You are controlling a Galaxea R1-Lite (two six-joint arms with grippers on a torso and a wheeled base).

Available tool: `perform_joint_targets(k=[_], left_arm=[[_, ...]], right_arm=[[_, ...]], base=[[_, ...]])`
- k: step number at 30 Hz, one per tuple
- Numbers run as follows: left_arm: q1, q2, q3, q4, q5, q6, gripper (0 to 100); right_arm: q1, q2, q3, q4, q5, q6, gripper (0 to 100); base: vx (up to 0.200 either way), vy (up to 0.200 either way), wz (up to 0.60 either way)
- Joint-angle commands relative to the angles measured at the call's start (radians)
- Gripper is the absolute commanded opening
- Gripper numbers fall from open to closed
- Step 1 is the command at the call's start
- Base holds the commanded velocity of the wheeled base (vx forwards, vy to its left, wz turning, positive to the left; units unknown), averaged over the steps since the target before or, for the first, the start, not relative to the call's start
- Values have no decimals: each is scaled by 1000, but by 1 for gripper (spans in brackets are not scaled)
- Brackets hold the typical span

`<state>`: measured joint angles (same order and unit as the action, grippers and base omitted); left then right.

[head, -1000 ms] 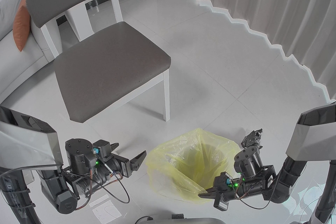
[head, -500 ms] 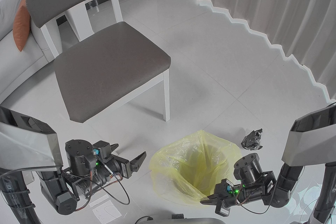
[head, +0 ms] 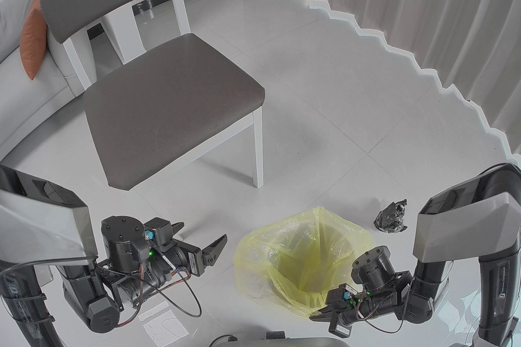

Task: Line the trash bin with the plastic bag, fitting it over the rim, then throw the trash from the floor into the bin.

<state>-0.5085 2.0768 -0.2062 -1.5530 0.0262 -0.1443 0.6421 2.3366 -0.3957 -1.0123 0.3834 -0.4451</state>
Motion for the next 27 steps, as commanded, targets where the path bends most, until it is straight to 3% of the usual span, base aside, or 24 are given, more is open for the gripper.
perform_joint_targets(k=[1,2,10,21,27], left_arm=[[-1,-1,-2,-18,0,0,100],[-1,0,-7,-18,0,0,100],[-33,14,-15,-18,0,0,100],[-99,149,-144,-16,3,28,100],[-133,180,-196,30,12,35,100]], right_arm=[[-7,35,-6,0,2,-3,0],[-4,35,-6,-3,2,-4,100],[-1,4,28,-54,2,-3,100],[77,-63,163,-187,-17,48,100],[31,-157,238,-285,-41,66,100]], base=[[0,0,0],[0,0,0],[0,0,0],[0,0,0],[0,0,0]])
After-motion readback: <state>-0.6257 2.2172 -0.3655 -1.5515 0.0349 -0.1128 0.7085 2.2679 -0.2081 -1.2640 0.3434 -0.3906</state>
